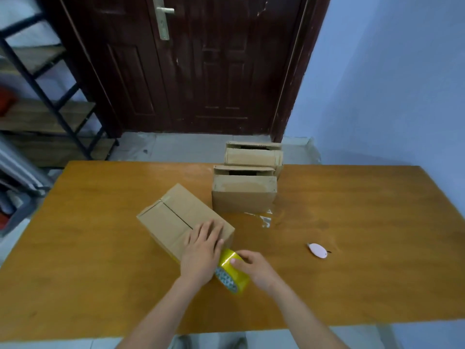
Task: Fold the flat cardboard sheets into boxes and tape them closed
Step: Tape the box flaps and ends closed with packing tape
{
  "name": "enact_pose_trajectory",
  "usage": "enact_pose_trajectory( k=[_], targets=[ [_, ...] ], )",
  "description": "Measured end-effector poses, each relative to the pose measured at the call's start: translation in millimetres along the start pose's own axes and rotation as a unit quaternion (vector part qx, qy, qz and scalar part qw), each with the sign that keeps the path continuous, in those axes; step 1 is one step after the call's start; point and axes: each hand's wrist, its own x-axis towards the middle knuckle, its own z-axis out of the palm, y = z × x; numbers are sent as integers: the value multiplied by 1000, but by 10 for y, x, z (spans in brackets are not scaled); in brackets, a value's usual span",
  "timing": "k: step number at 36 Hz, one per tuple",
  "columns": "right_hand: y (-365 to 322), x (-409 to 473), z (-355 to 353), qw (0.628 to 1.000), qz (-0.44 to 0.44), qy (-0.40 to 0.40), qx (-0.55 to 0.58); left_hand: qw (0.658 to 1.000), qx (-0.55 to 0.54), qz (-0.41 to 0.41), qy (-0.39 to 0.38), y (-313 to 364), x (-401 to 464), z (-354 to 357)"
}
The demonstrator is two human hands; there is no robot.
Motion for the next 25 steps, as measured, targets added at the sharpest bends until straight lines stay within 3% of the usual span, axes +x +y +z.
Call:
enact_pose_trajectory(
  k=[5, 9, 13, 19, 25],
  targets=[
    [21, 95, -24, 996, -1, -3, -92, 995, 85, 17, 49, -25, 48, 39],
    [178, 196, -24, 930, 61, 8, -364, 993, 95, 31, 63, -62, 48, 79],
    [298, 180, -18, 936, 78, 0, -344, 993, 86, 31, 80, -56, 47, 117],
    [397, 81, -79, 962, 57, 0, -268, 967, 101, 100, 210, 35, -26, 164],
    [533, 47, -151, 985, 46, 8, -165, 981, 135, 12, 141, 260, -109, 197]
  ],
)
